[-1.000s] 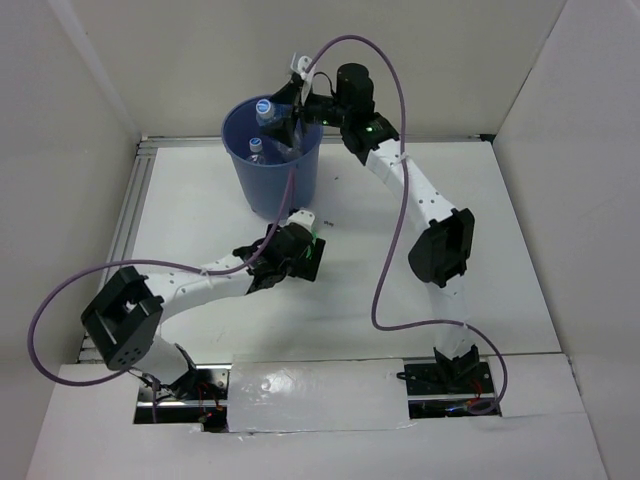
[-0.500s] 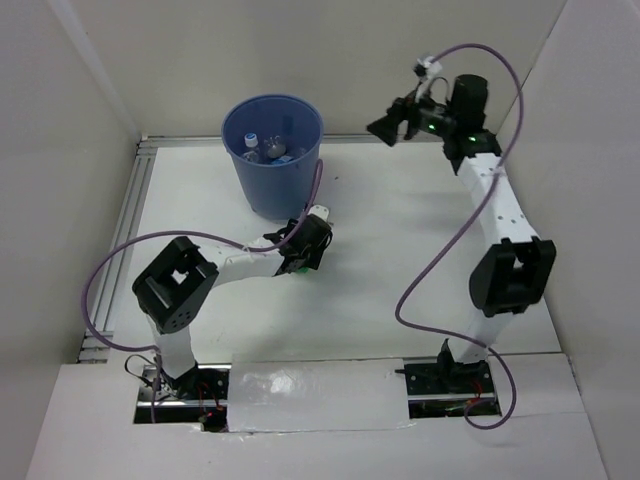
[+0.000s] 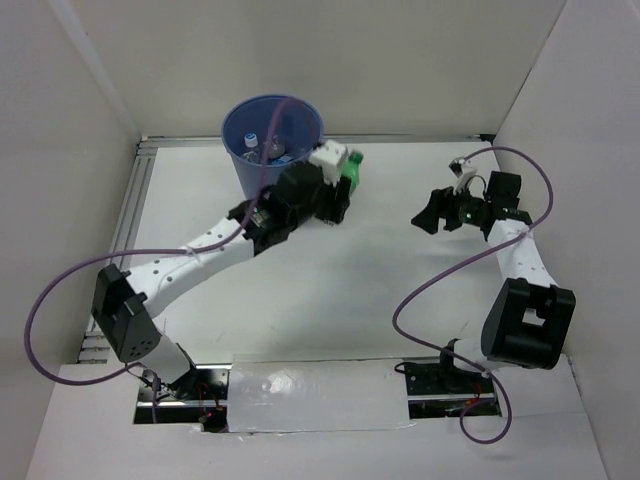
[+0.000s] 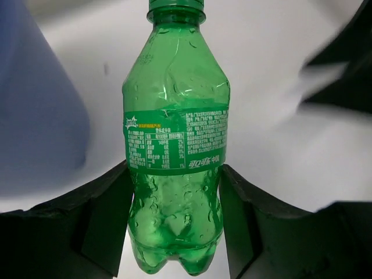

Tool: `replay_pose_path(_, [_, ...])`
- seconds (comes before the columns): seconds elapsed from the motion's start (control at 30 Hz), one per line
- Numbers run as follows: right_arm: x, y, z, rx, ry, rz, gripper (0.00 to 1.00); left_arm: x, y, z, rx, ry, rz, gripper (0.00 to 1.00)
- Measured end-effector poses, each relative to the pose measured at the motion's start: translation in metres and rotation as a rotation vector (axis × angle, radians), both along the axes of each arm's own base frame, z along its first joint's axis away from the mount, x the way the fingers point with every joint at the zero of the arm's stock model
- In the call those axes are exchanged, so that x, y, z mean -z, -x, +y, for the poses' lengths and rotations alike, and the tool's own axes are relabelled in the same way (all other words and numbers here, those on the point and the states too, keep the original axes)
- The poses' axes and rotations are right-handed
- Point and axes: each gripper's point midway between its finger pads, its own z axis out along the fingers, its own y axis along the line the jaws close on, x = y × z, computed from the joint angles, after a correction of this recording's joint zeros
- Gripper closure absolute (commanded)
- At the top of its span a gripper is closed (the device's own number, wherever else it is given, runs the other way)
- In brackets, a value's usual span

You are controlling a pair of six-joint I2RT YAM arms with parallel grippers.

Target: Put the plastic bottles in the bin

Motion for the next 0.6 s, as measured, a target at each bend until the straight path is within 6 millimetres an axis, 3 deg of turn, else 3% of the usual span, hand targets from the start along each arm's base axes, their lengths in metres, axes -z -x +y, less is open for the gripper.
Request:
replay_pose_path(0.07, [0.016, 0.012, 0.001, -0.009, 0.012, 0.031, 0.55, -0.066, -0.02, 0.002, -0.022, 0.115, -0.107, 1.0])
replay_pose_path(0.13, [0.024, 0.019, 0.002, -0.022, 0.023, 0.045, 0.99, -0.115, -0.041, 0.018, -0.08, 0.192, -0.193, 1.0])
replay_pose_path(0.2, [0.025, 0.021, 0.003, -0.031, 0.03, 0.043, 1.0, -0.145, -0.061, 0.042, -0.158, 0.23, -0.252, 1.0])
replay_pose_path(0.23, [0.025, 0.022, 0.003, -0.033, 0.032, 0.043, 0.96, -0.156, -0.072, 0.055, -0.207, 0.24, -0.277, 1.0])
replay_pose_path(0.27, [0.024, 0.022, 0.002, -0.034, 0.036, 0.038, 0.84, -0.162, -0.082, 0.067, -0.255, 0.24, -0.291, 1.0])
replay_pose_path(0.33, [0.024, 0.023, 0.001, -0.036, 0.044, 0.031, 0.77, -0.162, -0.105, 0.091, -0.347, 0.226, -0.303, 1.0])
replay_pose_path(0.4, [0.025, 0.024, 0.0, -0.038, 0.048, 0.035, 0.59, -0.147, -0.127, 0.111, -0.425, 0.188, -0.287, 0.95])
replay_pose_path(0.43, [0.026, 0.025, -0.001, -0.038, 0.05, 0.039, 0.43, -0.134, -0.137, 0.121, -0.458, 0.16, -0.266, 0.89])
replay_pose_path(0.47, [0.027, 0.027, -0.001, -0.04, 0.051, 0.045, 0.25, -0.122, -0.139, 0.127, -0.477, 0.132, -0.241, 0.58])
replay_pose_path(0.5, [0.028, 0.028, -0.001, -0.044, 0.057, 0.046, 0.25, -0.104, -0.15, 0.134, -0.5, 0.101, -0.211, 0.38])
replay_pose_path(0.57, [0.029, 0.029, -0.002, -0.043, 0.064, 0.052, 0.07, -0.078, -0.158, 0.144, -0.526, 0.056, -0.155, 0.07])
replay_pose_path(0.6, [0.03, 0.03, -0.003, -0.039, 0.067, 0.058, 0.05, -0.069, -0.16, 0.147, -0.532, 0.04, -0.133, 0.0])
